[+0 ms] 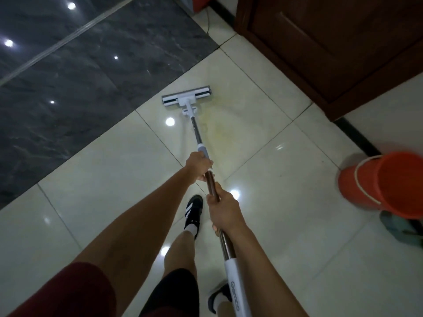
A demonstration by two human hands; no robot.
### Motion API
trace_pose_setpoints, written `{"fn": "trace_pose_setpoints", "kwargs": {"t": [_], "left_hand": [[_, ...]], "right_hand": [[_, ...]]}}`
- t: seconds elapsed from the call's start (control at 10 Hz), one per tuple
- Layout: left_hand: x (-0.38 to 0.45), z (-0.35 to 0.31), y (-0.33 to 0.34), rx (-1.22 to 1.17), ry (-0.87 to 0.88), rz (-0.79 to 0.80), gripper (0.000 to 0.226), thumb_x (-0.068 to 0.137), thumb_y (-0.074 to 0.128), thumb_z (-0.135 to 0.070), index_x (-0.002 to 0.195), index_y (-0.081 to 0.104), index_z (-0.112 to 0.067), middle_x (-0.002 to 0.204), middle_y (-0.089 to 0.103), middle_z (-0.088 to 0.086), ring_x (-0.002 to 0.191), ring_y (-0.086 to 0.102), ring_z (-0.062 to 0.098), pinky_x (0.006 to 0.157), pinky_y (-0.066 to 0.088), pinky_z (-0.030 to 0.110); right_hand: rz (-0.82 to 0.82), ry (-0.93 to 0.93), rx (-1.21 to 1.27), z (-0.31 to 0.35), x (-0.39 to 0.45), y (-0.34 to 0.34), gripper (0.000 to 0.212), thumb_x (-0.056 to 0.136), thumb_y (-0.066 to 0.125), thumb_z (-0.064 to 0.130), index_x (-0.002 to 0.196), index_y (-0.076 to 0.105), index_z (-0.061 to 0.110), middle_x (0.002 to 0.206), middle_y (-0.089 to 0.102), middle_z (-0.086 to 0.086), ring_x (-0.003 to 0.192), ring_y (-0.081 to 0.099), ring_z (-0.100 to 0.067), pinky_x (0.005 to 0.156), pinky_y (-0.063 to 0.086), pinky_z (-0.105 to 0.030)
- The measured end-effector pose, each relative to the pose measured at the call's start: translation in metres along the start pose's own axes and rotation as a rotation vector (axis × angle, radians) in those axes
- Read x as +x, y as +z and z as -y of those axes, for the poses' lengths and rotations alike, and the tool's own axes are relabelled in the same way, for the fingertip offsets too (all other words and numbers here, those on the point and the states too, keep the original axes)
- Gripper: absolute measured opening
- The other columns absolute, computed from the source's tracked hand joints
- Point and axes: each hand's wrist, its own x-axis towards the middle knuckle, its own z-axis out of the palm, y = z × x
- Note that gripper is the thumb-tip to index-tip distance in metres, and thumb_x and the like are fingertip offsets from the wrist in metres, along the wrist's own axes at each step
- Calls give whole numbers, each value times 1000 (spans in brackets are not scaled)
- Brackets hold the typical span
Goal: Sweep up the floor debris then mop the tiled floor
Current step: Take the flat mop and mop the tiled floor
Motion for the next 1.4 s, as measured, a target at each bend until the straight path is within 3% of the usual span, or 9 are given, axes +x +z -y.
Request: {"fn": "trace_pose_setpoints", "kwargs": {"t": [0.1, 0.3, 0.4, 0.5, 0.6, 0.8, 1.0, 1.2, 1.4], "left_hand": [[-43, 48, 41, -1, -7, 43, 11, 94, 64, -3, 88, 55, -2, 92, 60, 19, 91, 69, 46, 88, 56, 63], [-115, 133, 110, 190, 94, 106, 43, 97, 57, -10, 138, 51, -1, 122, 63, 22, 85, 66, 27, 75, 62, 39], [-157, 152, 128, 450, 79, 66, 37, 97, 61, -23, 131, 58, -9, 134, 56, 15, 121, 57, 28, 97, 48, 36], [-168, 161, 142, 514, 128, 93, 37, 96, 63, -31, 127, 60, -12, 131, 58, 12, 118, 59, 26, 100, 49, 36], [-165, 163, 152, 89, 19, 26, 38, 97, 60, -14, 134, 56, -4, 129, 63, 21, 87, 65, 22, 86, 61, 44], [-143, 130, 141, 170, 82, 63, 46, 93, 61, -8, 138, 52, -4, 128, 64, 25, 88, 68, 31, 77, 63, 50], [-82, 64, 125, 123, 73, 37, 51, 92, 63, -9, 141, 51, -7, 129, 64, 23, 99, 71, 36, 78, 63, 48], [0, -27, 109, 110, 102, 49, 44, 91, 62, -8, 135, 56, -4, 124, 66, 23, 91, 72, 35, 73, 64, 47], [88, -126, 85, 96, 144, 39, 44, 92, 63, -10, 135, 54, -3, 123, 66, 24, 96, 72, 37, 74, 64, 50]], "right_hand": [[-9, 19, 2, -56, -48, -10, 38, 104, 43, 26, 142, 46, 29, 91, 56, -4, 77, 55, -24, 83, 57, -43], [-16, 57, 38, -152, -134, -26, 38, 103, 43, 27, 141, 47, 32, 89, 57, -3, 75, 57, -22, 82, 60, -44], [-27, 51, 40, -181, -162, -35, 39, 102, 43, 26, 141, 46, 32, 81, 57, -1, 62, 56, -16, 67, 60, -36], [-38, 43, 26, -197, -180, -42, 36, 102, 44, 26, 138, 49, 27, 83, 58, 1, 62, 55, -11, 56, 48, -23], [-64, 44, 27, -200, -185, -46, 36, 103, 45, 27, 138, 50, 26, 87, 60, -1, 65, 56, -12, 55, 45, -19], [-73, 55, 35, -164, -153, -54, 34, 103, 44, 26, 137, 51, 26, 86, 60, -2, 70, 60, -19, 77, 62, -44], [-97, 34, 10, -106, -84, -71, 33, 103, 45, 25, 135, 51, 25, 89, 63, -6, 72, 61, -24, 75, 62, -45], [-130, 18, -30, -40, 15, -95, 37, 103, 46, 29, 140, 50, 26, 84, 60, 0, 67, 59, -15, 62, 48, -24], [-121, 21, -5, 40, 123, -121, 36, 101, 47, 31, 137, 53, 29, 88, 65, -8, 74, 68, -29, 70, 61, -41]]}}
